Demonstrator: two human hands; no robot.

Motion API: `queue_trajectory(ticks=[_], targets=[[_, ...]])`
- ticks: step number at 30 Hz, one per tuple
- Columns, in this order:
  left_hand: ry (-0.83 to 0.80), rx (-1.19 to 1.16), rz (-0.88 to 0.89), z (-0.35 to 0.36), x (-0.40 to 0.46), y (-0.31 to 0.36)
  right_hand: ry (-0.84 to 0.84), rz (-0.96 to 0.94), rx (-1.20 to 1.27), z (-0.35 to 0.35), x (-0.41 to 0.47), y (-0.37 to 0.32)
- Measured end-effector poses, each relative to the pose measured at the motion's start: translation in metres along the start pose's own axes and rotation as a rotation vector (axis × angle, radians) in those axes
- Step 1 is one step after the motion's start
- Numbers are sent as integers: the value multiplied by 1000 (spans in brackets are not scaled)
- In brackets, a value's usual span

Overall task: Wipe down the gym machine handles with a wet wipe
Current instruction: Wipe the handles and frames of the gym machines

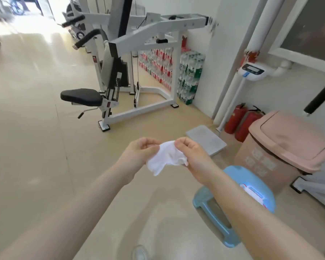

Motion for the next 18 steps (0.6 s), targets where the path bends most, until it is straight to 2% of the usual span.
queue_trajectory(ticks=[6, 8, 13, 15, 18], targets=[[-27, -56, -46, -139, 106, 46, -13, 5, 13, 99, 163, -32], [-36, -36, -6, -188, 144, 53, -1, 8, 10, 136, 214, -30], [107, 106, 148, -322, 251, 73, -1, 16, 114, 234, 338, -23], [94, 142, 166, -375, 291, 86, -22, 10, 149, 274, 384, -23], [60, 208, 169, -449, 348, 117, 70, -25, 128, 332, 451, -34]])
Point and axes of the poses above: each hand's wrist, its own x-axis towards the middle knuckle, its own z-axis out of the palm, y = z × x, the point moved 1 cm from there along x, towards the middle knuckle, and after that the axes turned 10 degrees about -z, right-handed, at the moved point
